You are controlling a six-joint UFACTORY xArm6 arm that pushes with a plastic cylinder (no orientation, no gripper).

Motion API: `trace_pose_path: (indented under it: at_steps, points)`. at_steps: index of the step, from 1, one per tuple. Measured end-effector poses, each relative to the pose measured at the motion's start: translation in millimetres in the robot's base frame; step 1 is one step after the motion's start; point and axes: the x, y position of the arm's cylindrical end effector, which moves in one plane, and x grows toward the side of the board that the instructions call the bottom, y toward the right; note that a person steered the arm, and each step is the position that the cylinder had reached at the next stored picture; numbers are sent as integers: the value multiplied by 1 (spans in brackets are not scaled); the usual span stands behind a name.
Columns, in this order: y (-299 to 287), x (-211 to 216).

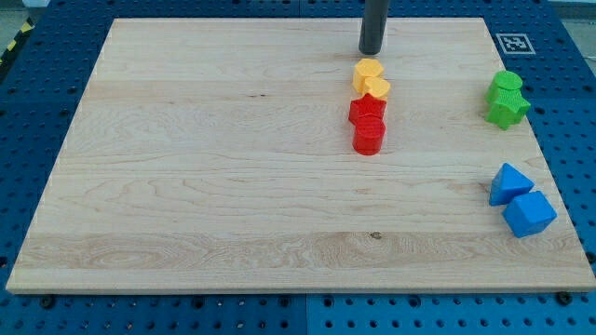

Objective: Push the arm above the green circle

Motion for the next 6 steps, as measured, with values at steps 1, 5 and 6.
trace_pose_path:
  at_steps: [1,5,6]
  points:
    - [28,0]
    - [119,8]
    - [158,15]
